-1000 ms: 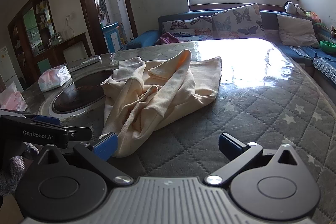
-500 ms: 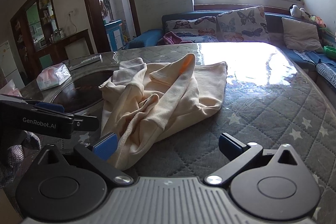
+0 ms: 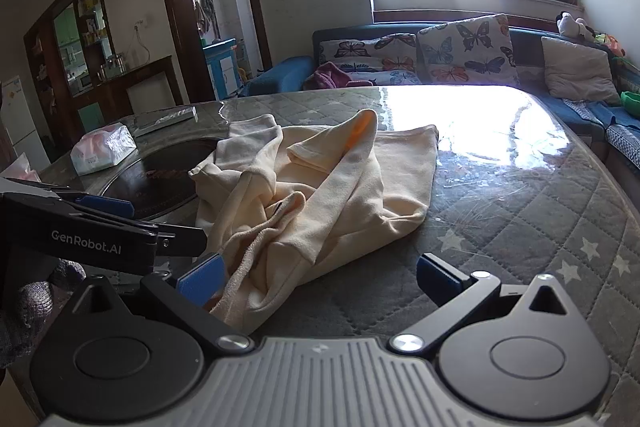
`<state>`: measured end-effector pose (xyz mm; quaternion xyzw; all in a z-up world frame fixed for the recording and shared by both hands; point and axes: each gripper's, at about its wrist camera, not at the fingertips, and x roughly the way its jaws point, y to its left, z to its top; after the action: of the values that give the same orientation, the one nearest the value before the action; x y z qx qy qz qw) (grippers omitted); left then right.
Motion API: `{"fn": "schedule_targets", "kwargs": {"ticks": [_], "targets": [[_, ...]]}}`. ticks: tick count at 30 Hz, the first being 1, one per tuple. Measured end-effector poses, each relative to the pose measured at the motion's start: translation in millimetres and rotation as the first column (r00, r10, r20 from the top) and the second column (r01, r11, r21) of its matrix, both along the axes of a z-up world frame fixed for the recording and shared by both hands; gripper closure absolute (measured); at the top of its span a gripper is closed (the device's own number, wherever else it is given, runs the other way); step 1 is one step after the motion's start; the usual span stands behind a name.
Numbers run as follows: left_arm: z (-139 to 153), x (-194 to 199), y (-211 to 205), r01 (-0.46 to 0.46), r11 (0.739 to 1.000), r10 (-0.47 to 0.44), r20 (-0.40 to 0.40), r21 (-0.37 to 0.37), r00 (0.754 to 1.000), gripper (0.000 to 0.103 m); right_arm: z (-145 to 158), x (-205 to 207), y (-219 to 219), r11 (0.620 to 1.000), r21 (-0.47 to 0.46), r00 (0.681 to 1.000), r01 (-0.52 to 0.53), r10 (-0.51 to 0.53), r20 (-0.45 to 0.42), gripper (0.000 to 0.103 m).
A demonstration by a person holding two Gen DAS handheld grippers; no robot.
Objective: Fold clothes
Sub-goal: 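Move both grippers toward the crumpled cream sweatshirt on the table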
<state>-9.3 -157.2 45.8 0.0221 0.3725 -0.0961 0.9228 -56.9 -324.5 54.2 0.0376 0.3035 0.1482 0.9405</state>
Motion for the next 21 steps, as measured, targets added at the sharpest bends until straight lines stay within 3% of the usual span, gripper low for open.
{"fn": "schedule_targets", "kwargs": {"ticks": [21], "targets": [[-2.5,-7.9,-5.2,0.032,0.999,-0.032,-0.007,0.002,0.999,0.0,-3.4,-8.2,-1.2,1.0,-0.011,1.0,-0.012,0.012,-0.018,0.0]]}}
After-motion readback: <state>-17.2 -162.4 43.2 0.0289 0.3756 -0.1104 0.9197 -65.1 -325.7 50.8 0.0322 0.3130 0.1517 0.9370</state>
